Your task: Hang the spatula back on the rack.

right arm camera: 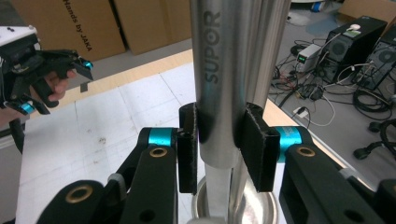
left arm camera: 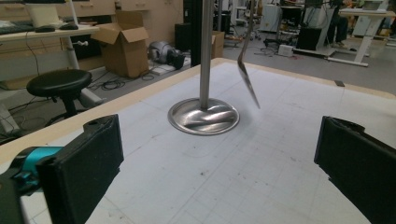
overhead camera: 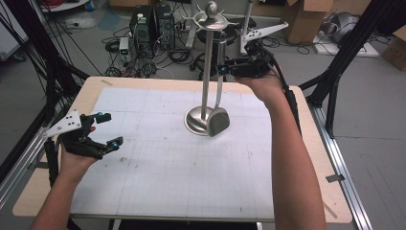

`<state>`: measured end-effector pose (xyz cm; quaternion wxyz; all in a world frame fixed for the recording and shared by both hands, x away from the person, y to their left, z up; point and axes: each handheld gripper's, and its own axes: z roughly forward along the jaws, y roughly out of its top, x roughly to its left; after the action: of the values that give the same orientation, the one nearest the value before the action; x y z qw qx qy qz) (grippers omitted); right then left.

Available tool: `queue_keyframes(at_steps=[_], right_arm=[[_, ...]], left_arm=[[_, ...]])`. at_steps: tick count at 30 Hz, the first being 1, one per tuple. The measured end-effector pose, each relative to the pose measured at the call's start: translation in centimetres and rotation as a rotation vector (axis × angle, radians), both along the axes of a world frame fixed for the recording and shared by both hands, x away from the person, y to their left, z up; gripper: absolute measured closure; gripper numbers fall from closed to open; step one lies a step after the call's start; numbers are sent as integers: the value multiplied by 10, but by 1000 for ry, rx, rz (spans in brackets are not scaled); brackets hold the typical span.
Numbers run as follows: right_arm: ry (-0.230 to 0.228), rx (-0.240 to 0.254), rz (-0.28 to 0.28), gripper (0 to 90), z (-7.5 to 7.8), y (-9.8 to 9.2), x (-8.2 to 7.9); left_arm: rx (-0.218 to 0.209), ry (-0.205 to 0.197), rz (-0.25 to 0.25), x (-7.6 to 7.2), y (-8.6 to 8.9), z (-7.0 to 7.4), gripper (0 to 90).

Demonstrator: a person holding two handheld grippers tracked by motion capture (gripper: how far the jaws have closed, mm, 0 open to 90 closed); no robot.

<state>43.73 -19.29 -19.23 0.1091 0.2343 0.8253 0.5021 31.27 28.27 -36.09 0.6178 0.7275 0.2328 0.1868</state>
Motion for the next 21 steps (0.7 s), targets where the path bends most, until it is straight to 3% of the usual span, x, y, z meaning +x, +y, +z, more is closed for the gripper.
queue_keyframes(at_steps=[14,21], right_arm=[[11,-11,-70,463,-4,-13,-7],[-8,-5,-67,455,-8,-24,-19]], left_arm=[[1,3,0,0,0,0,17],[1,7,-4,0,-1,-1,18]])
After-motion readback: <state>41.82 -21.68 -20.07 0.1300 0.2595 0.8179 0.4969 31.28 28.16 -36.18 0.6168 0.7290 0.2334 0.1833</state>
